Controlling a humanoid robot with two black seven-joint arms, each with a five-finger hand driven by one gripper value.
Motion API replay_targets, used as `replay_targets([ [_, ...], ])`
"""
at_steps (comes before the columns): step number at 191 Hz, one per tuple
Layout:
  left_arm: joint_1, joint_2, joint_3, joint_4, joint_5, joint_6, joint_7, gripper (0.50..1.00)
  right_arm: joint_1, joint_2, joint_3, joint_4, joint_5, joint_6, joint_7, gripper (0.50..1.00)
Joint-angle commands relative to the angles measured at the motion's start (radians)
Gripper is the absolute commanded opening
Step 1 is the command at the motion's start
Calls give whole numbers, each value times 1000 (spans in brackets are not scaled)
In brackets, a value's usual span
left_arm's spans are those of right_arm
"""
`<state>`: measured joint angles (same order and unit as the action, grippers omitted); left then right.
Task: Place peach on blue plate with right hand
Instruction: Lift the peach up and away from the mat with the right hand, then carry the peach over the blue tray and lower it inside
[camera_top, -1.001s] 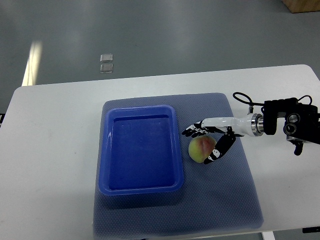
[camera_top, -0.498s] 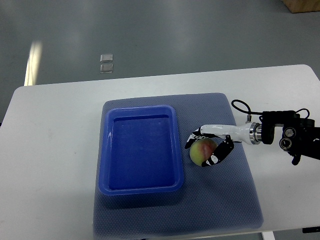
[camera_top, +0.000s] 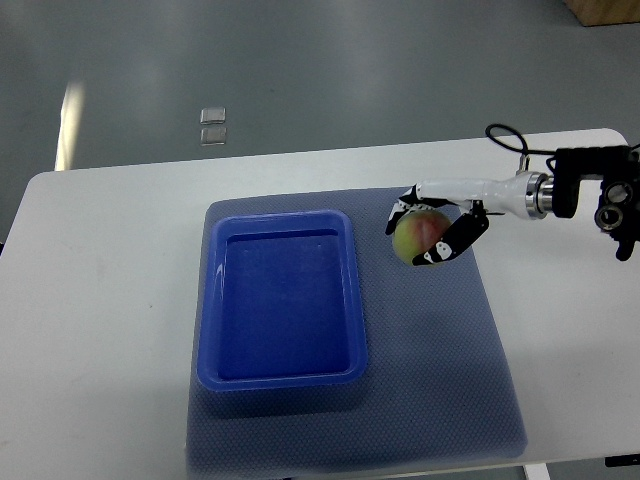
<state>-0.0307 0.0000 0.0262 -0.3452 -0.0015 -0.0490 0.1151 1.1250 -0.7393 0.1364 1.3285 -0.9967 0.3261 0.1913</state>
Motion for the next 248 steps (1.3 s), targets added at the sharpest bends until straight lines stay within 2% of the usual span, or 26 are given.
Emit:
replay_targets([
  [1, 0, 0, 0, 0, 0, 0, 0, 1000, 134, -66, 12, 9, 101, 74, -7, 500],
  [8, 0, 0, 0, -1, 0, 0, 0, 1000, 194, -92, 12, 9, 135, 105, -10, 500],
  [18, 0, 0, 0, -1, 0, 0, 0, 1000, 194, -92, 12, 9, 135, 105, -10, 500],
  [19, 0, 0, 0, -1, 1, 0, 0, 1000, 256, -118, 11, 9, 167, 144, -12, 500],
  [29, 0, 0, 0, -1, 1, -2, 0, 1000, 305, -138, 9, 9, 184, 179, -13, 500],
  [47, 0, 0, 0, -1, 3, -2, 0, 1000, 343, -152, 8, 8, 190, 195, -26, 500],
  [79, 0, 0, 0, -3, 5, -2, 0, 1000, 357, -117, -6, 5, 198, 179, -35, 500],
  [94, 0, 0, 0, -1, 5, -2, 0, 1000, 355, -43, -20, -11, 201, 171, -35, 500],
  [109, 0, 0, 0, -3, 6, -2, 0, 1000, 357, 46, -60, -63, 201, 123, -35, 500],
  [119, 0, 0, 0, -3, 6, -2, 0, 1000, 357, 46, -60, -63, 201, 123, -35, 500],
  [120, -2, 0, 0, -3, 6, -2, 0, 1000, 355, 125, -82, -104, 201, 102, -36, 500],
  [122, -2, 0, 0, -3, 6, -2, 0, 1000, 355, 147, -87, -117, 201, 100, -36, 500],
  [137, 0, 0, 0, -3, 5, -2, 0, 1000, 348, 268, -113, -199, 199, 93, -36, 500],
  [146, 0, 0, 0, -3, 5, -2, 0, 1000, 348, 268, -113, -199, 199, 93, -36, 500],
  [147, 0, 0, 0, -1, 5, -2, 0, 1000, 340, 358, -126, -263, 198, 93, -36, 500],
  [155, 0, 0, -2, -1, 5, -2, 0, 1000, 326, 419, -132, -305, 193, 93, -36, 500],
  [158, -2, 0, -2, -1, 3, -2, 0, 1000, 311, 474, -132, -344, 190, 93, -36, 500],
  [168, -2, 0, -2, -1, 3, -2, 0, 1000, 311, 474, -132, -344, 190, 93, -36, 500],
  [169, 0, 0, -2, -1, 3, -2, 0, 1000, 290, 551, -133, -392, 185, 93, -36, 500],
  [170, 0, 0, -2, -1, 1, -2, 0, 1000, 285, 572, -135, -405, 184, 93, -36, 500],
  [189, -2, 0, -2, -1, 1, -2, 0, 1000, 234, 686, -135, -476, 176, 90, -36, 500],
  [201, 0, 0, -2, -1, 1, -2, 0, 1000, 205, 739, -135, -522, 158, 85, -36, 500],
  [248, -2, 0, -2, -1, 1, -2, 0, 1000, 108, 739, -133, -611, 58, 68, -36, 500],
])
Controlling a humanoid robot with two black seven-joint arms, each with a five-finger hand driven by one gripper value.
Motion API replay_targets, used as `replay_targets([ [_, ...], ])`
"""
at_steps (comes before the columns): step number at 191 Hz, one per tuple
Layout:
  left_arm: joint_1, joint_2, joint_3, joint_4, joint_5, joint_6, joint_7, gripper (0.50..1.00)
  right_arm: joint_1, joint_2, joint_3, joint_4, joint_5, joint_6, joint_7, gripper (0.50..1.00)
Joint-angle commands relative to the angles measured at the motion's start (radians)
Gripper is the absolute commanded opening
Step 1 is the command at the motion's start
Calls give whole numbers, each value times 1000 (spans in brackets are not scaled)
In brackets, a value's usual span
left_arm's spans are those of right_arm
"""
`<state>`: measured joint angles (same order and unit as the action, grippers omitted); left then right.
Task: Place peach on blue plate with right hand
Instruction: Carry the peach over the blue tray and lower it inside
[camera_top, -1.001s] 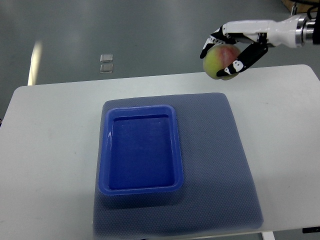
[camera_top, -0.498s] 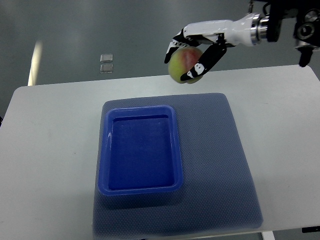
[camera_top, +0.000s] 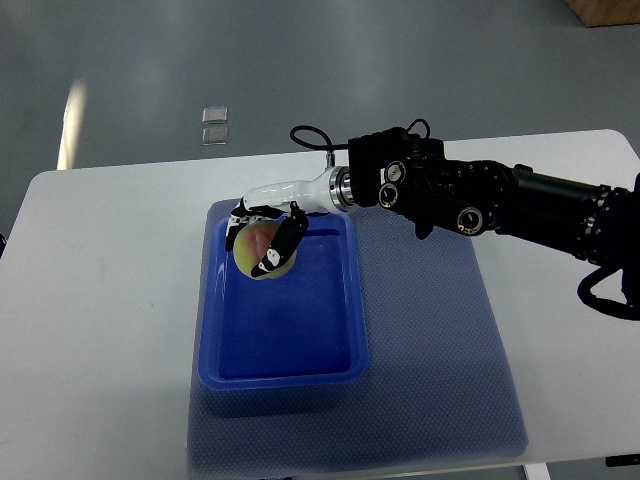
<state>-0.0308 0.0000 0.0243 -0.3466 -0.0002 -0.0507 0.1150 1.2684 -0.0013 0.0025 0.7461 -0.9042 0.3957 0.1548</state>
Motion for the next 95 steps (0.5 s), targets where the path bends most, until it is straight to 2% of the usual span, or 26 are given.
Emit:
replay_targets([
  [1, -1, 0, 0, 0, 0, 0, 0, 1000, -35, 1, 1, -28, -35, -2, 0, 500],
  [82, 0, 0, 2, 0, 0, 0, 0, 1000, -106, 1, 10, -37, -44, -5, 0, 500],
  [91, 0, 0, 2, 0, 0, 0, 0, 1000, -107, 1, 11, -37, -44, -5, 0, 588],
  [95, 0, 0, 2, 0, 0, 0, 0, 1000, -107, 1, 11, -37, -44, -5, 0, 588],
])
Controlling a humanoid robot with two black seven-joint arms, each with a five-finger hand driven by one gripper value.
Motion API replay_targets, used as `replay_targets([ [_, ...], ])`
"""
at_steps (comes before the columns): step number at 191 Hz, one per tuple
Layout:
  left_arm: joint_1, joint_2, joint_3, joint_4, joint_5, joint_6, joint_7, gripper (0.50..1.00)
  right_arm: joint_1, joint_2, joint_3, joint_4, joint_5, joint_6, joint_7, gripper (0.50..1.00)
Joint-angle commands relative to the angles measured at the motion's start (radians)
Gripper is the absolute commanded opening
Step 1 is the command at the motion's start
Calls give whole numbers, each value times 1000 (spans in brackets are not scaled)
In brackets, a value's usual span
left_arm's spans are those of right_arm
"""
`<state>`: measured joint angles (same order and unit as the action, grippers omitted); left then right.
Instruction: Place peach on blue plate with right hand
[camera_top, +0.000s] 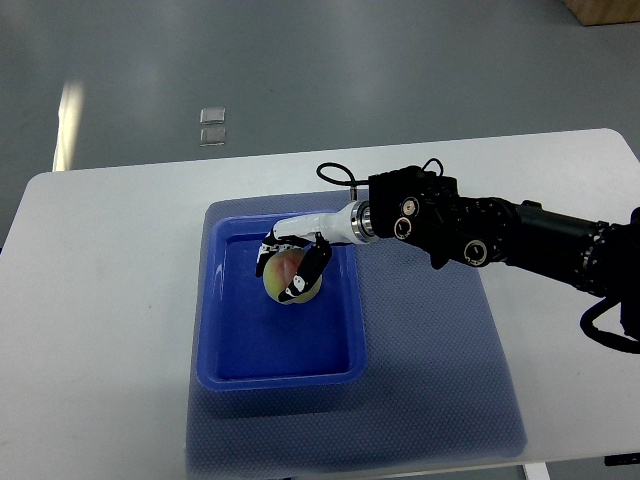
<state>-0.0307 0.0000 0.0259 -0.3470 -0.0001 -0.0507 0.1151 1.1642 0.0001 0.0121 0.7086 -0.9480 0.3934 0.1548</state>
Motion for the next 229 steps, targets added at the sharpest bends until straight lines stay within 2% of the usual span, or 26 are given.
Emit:
replay_targets([
  [1, 0, 0, 0, 0, 0, 0, 0, 1000, -3, 0, 2, 0, 0, -2, 0, 588],
  [6, 0, 0, 0, 0, 0, 0, 0, 1000, -3, 0, 2, 0, 0, -2, 0, 588],
  [7, 0, 0, 0, 0, 0, 0, 0, 1000, -8, 0, 8, 0, 1, -2, 2, 738],
  [8, 0, 0, 0, 0, 0, 0, 0, 1000, -8, 0, 8, 0, 2, -2, 2, 740],
  [9, 0, 0, 0, 0, 0, 0, 0, 1000, -8, 0, 8, 0, 5, -2, 2, 780],
  [10, 0, 0, 0, 0, 0, 0, 0, 1000, -8, 0, 8, 0, 5, -2, 2, 780],
  [11, 0, 0, 0, 0, 0, 0, 0, 1000, -8, 0, 8, 0, 6, -2, 2, 809],
  [13, 0, 0, 0, -1, 0, 0, 0, 1000, -8, 0, 8, 0, 6, 1, 2, 827],
  [19, -1, 0, 0, 0, 0, 0, 0, 1000, -8, 0, 9, 0, 9, -2, 2, 852],
  [32, 0, 0, 0, 0, 0, 0, 0, 1000, -8, 0, 9, 0, 11, 1, 2, 856],
  [41, 0, 0, 0, 0, 0, 0, 0, 1000, -5, 0, 16, 0, 14, 1, 2, 901],
  [63, 0, 0, 0, 0, 0, 0, 0, 1000, 5, 0, 42, 0, 20, 2, 2, 905],
  [64, 0, 0, 0, -1, 0, 0, 0, 1000, 11, 0, 90, 2, 21, 11, 2, 923],
  [105, 0, 0, 0, 0, 0, 0, 0, 1000, 43, 0, 207, 3, 51, 4, 2, 924],
  [106, 0, 0, 0, 0, 0, 0, 0, 1000, 45, -6, 271, 3, 84, 2, 2, 924],
  [116, 0, 0, 0, 0, 0, 0, 0, 1000, 34, -43, 348, 6, 127, 1, 2, 926],
  [126, 0, 0, 0, 0, 0, 0, 0, 1000, 34, -43, 348, 6, 127, 1, 2, 926],
  [127, 0, 0, 0, -1, 0, 0, 0, 1000, 14, -79, 441, 8, 179, -2, 11, 924],
  [137, 0, 0, 0, -1, 0, 0, 0, 1000, -40, -112, 561, 14, 247, 1, 17, 924],
  [147, 0, 0, 0, -1, 0, 0, 0, 1000, -40, -112, 562, 14, 247, 1, 17, 924],
  [148, 0, 0, 0, -1, 0, 0, 0, 1000, -105, -136, 698, 20, 330, 2, 25, 924],
  [171, 0, 0, -1, -3, 2, 0, 0, 1000, -236, -137, 948, 20, 494, 2, 26, 926],
  [198, 0, 0, 0, -3, 2, 0, 2, 1000, -350, -138, 1085, 15, 629, -4, 26, 928],
  [229, 0, 0, 0, -7, 2, 0, 2, 1000, -445, -129, 1111, -20, 773, -45, 41, 930],
])
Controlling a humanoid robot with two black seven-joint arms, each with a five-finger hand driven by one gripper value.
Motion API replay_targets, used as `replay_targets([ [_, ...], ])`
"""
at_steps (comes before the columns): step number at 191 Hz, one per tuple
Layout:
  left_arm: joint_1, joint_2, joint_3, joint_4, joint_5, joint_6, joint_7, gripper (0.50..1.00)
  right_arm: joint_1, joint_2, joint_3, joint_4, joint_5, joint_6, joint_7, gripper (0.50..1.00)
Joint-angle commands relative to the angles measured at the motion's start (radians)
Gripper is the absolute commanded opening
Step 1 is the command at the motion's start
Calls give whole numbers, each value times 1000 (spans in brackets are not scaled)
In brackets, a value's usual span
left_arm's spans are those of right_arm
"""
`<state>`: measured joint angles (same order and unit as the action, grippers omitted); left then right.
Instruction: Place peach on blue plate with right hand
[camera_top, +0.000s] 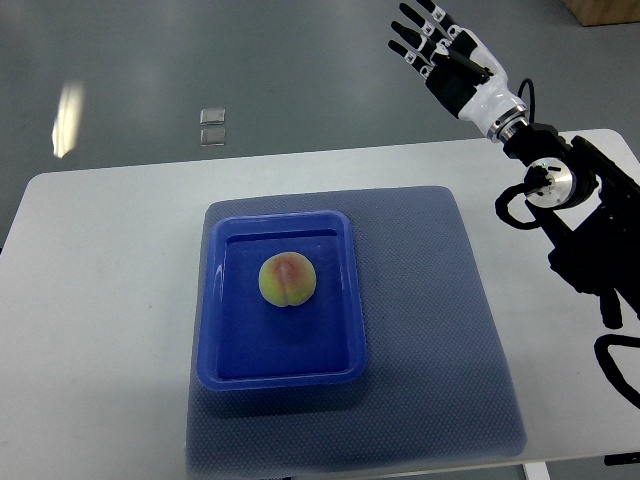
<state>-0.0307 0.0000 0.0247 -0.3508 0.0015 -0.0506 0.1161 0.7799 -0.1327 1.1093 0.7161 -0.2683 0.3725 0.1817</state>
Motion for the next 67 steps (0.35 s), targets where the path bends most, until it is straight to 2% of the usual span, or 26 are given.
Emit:
replay_targets([
  [1, 0, 0, 1, -4, 0, 0, 1, 1000, -61, 4, 14, -27, 93, -24, 15, 930],
  [19, 0, 0, 1, -4, 0, 0, 2, 1000, -68, 5, 14, -49, 132, -24, 38, 930],
  [20, -2, 0, 1, -4, 0, 0, 4, 1000, -73, 7, 14, -73, 191, -26, 66, 930],
  [24, 0, 0, 1, -4, 0, 0, 4, 1000, -76, 8, 14, -78, 218, -26, 73, 930],
  [67, 0, 0, 1, -4, 0, 0, 4, 1000, -91, 5, 9, -78, 297, -23, 78, 930],
])
